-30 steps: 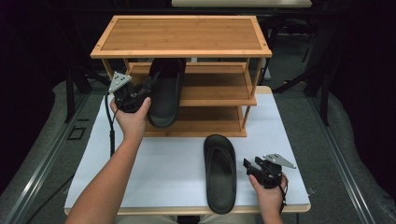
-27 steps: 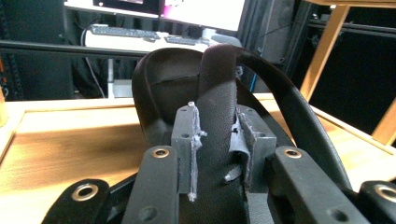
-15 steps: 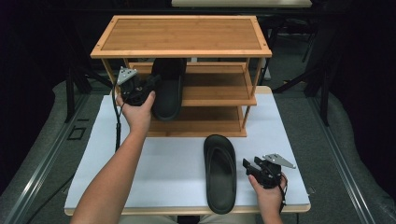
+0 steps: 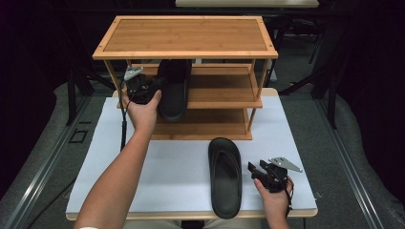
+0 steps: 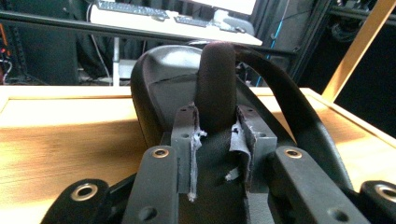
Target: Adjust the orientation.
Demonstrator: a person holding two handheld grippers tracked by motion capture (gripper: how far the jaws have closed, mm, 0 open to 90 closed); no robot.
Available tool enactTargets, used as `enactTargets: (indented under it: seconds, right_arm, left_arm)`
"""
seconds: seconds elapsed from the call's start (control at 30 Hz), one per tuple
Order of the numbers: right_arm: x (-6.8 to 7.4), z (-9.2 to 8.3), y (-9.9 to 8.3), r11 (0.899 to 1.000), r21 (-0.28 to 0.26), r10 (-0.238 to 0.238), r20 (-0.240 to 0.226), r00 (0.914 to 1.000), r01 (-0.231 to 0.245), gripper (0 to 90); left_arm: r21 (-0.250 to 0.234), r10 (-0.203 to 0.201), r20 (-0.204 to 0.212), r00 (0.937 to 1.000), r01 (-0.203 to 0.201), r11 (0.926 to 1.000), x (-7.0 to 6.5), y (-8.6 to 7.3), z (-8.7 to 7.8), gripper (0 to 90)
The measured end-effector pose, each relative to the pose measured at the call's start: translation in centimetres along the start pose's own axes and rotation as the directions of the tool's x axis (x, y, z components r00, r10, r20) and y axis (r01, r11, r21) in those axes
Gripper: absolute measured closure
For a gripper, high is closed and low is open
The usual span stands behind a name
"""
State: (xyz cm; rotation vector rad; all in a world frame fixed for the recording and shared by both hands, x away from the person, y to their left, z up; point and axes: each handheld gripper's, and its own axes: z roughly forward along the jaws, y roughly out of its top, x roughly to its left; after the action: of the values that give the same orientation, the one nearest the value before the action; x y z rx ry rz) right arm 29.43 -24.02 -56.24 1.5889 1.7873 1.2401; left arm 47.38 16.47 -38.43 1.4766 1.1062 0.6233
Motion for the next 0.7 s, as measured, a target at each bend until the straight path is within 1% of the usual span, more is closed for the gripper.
enactTargets:
  seconds: [0.13,0.2,0.23,0.33,0.37,0.4,0.5,0.53,0.6,0.7]
  right_arm:
    - [-0.1,0.0,0.0,1.000,-0.001,0.001,-0.002,1.0000,-0.001,46.5]
    - [-0.2,-0.2,0.1,1.000,0.019,0.000,0.004,1.0000,0.000,46.5]
    - [-0.2,-0.1,0.0,1.000,0.011,0.002,0.003,1.0000,-0.002,46.5]
    - [-0.2,-0.1,0.0,1.000,0.011,0.004,0.003,1.0000,-0.004,46.5]
    - [-0.2,-0.2,0.1,1.000,0.018,-0.001,-0.001,1.0000,0.001,46.5]
    - [-0.1,-0.1,0.0,1.000,0.007,0.001,-0.001,1.0000,-0.001,46.4]
    - [-0.1,-0.1,0.0,1.000,0.008,0.001,-0.002,1.0000,-0.001,46.5]
    - [-0.1,0.0,0.0,1.000,-0.001,0.003,-0.003,1.0000,-0.003,46.5]
    - [-0.1,0.0,0.0,1.000,-0.001,0.002,-0.002,1.0000,-0.002,46.4]
    - [-0.1,0.0,0.0,1.000,-0.002,0.000,-0.003,1.0000,0.000,46.5]
  left_arm:
    - [0.026,-0.020,-0.010,0.9998,0.020,0.9995,0.3,-0.1,0.3,70.9]
    - [0.042,-0.029,-0.010,0.9995,0.029,0.9987,0.5,-0.1,0.4,70.9]
    - [0.048,-0.034,-0.009,0.9994,0.034,0.9982,0.6,-0.1,0.4,70.8]
    - [0.073,-0.069,0.007,0.9976,0.069,0.9950,1.0,-0.1,0.5,70.3]
    - [0.081,-0.075,0.013,0.9971,0.073,0.9940,1.0,-0.1,0.6,69.9]
    - [0.083,-0.078,0.020,0.9967,0.077,0.9936,1.1,-0.1,0.6,69.5]
    - [0.078,-0.079,0.028,0.9964,0.077,0.9940,1.1,-0.1,0.4,68.1]
    - [0.072,-0.081,0.027,0.9964,0.078,0.9943,1.2,0.0,0.3,67.2]
    - [0.059,-0.087,0.035,0.9956,0.085,0.9947,1.2,0.1,0.0,65.0]
    - [0.046,-0.076,0.036,0.9965,0.074,0.9962,1.2,0.4,-0.7,64.8]
